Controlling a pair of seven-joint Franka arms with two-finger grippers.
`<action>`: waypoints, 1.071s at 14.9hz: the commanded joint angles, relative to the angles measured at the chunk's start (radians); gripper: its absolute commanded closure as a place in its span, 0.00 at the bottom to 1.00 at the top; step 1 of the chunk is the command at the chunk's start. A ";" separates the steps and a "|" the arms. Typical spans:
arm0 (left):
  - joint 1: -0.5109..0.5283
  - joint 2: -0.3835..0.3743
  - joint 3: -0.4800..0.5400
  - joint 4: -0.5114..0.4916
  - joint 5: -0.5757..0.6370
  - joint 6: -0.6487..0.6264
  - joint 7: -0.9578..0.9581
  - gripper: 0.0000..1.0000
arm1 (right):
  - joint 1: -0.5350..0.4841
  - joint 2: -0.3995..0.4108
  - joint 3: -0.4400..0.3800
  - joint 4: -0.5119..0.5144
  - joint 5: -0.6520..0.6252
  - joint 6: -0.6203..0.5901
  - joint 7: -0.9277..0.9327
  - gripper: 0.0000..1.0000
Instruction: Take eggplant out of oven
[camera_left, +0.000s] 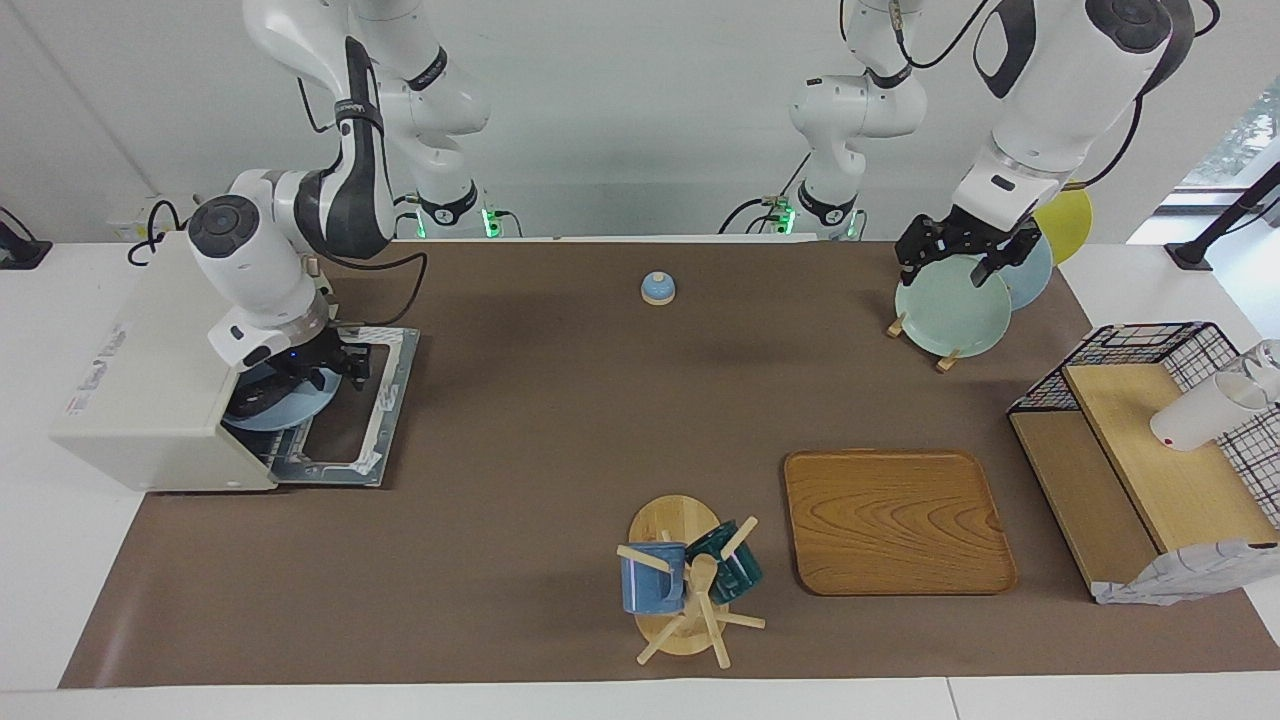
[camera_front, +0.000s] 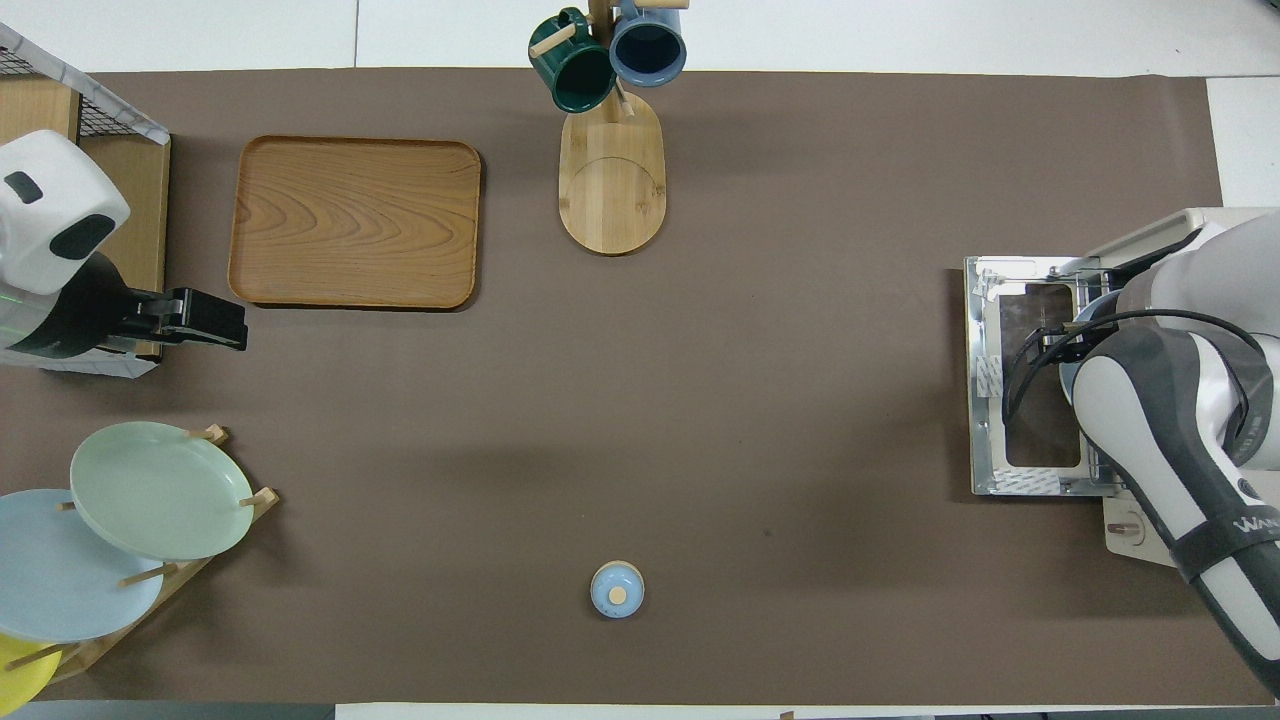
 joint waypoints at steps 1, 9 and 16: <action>0.006 -0.008 0.001 0.006 -0.012 -0.007 0.007 0.00 | -0.021 -0.041 0.012 -0.075 -0.013 0.070 -0.023 0.44; 0.006 -0.008 0.001 0.006 -0.012 -0.007 0.007 0.00 | -0.018 -0.041 0.014 -0.063 -0.037 0.044 -0.144 1.00; 0.006 -0.008 0.001 0.006 -0.012 -0.008 0.007 0.00 | 0.351 0.038 0.020 0.245 -0.091 -0.257 0.105 1.00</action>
